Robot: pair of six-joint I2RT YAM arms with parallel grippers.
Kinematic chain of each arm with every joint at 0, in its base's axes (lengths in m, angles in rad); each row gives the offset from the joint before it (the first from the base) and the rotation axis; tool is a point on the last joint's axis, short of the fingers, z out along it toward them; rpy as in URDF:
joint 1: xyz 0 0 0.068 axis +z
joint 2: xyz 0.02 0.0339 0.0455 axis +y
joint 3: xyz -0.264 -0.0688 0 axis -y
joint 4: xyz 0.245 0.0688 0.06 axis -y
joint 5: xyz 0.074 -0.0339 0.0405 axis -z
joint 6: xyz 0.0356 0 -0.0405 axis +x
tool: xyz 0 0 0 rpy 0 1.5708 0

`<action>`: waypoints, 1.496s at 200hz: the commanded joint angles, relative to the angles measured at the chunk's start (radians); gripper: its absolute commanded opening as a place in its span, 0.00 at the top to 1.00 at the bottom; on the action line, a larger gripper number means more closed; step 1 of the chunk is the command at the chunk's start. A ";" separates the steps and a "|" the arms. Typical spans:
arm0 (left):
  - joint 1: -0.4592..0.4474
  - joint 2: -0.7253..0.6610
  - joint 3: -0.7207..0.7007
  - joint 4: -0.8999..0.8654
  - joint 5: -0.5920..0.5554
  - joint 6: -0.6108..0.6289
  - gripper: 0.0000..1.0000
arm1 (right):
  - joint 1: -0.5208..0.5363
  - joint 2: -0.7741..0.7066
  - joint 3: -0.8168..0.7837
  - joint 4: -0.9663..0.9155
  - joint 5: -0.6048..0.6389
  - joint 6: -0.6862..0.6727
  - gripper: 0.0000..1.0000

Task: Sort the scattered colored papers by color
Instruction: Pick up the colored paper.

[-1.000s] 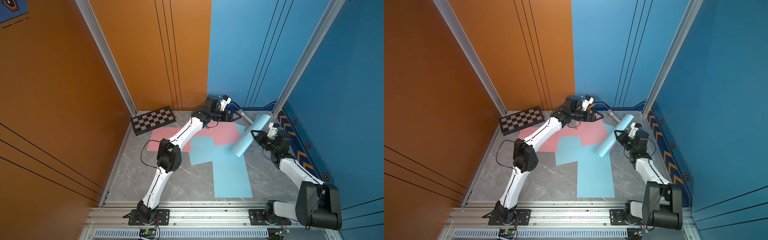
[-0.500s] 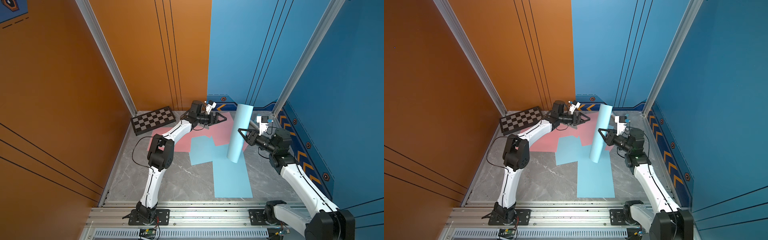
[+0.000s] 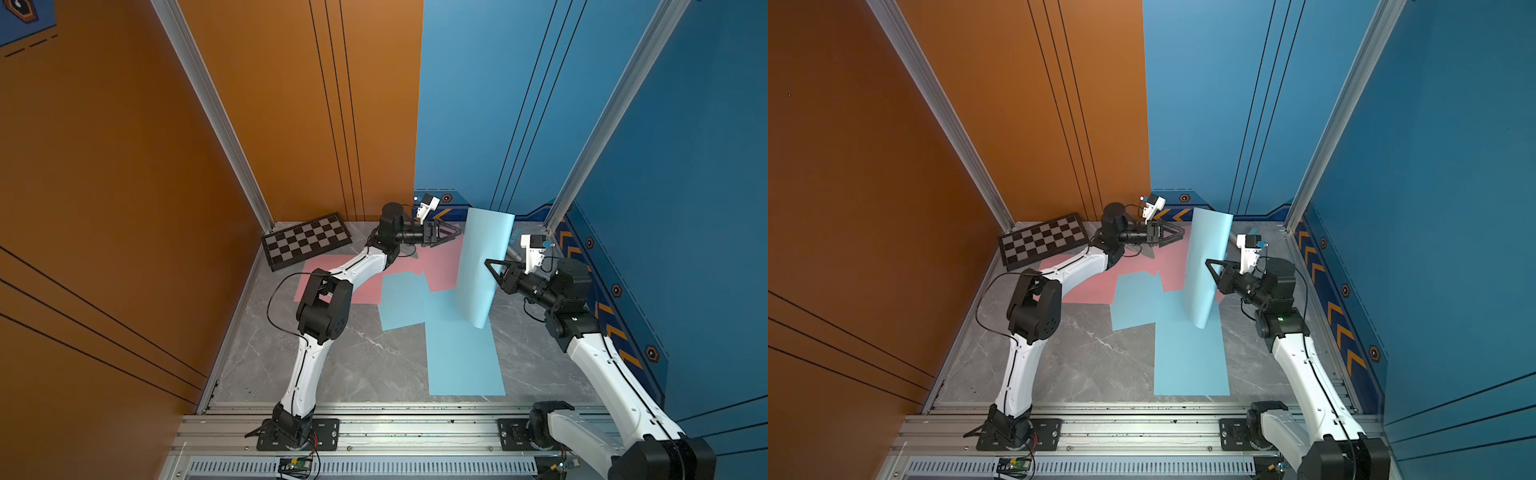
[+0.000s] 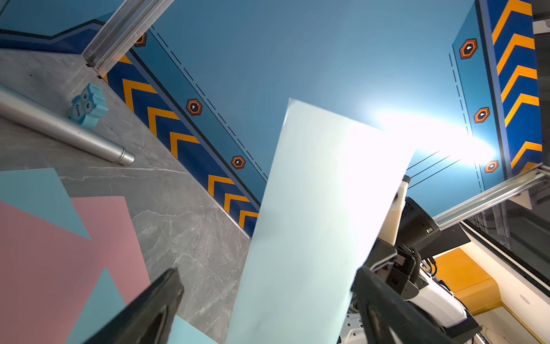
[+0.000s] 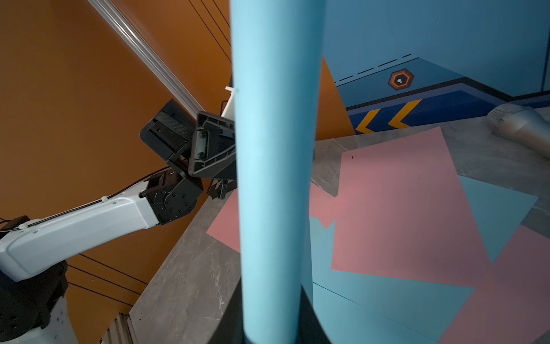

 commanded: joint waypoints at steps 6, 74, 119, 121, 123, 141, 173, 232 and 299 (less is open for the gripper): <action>0.004 -0.040 -0.026 0.126 0.038 -0.072 0.06 | -0.026 -0.022 -0.016 0.031 -0.001 0.026 0.79; -0.054 0.049 0.076 0.126 0.053 -0.092 0.04 | -0.035 0.010 -0.037 0.243 -0.138 0.186 0.79; -0.071 0.083 0.135 0.126 0.069 -0.117 0.03 | -0.070 0.041 -0.066 0.377 -0.201 0.284 0.79; -0.071 0.084 0.136 0.126 0.070 -0.119 0.03 | -0.071 0.043 -0.069 0.383 -0.200 0.289 0.79; -0.072 0.084 0.139 0.126 0.071 -0.121 0.03 | -0.073 0.046 -0.072 0.390 -0.198 0.291 0.79; -0.081 0.081 0.150 0.126 0.083 -0.124 0.06 | -0.089 0.063 -0.083 0.389 -0.176 0.291 0.79; -0.070 0.053 0.130 0.126 0.088 -0.121 0.29 | -0.120 0.079 -0.080 0.291 -0.132 0.229 0.78; -0.075 0.044 0.135 0.126 0.096 -0.129 0.61 | -0.127 0.111 -0.095 0.311 -0.122 0.229 0.75; -0.061 0.010 0.096 0.127 0.098 -0.111 1.00 | -0.139 0.098 -0.086 0.231 -0.061 0.184 0.28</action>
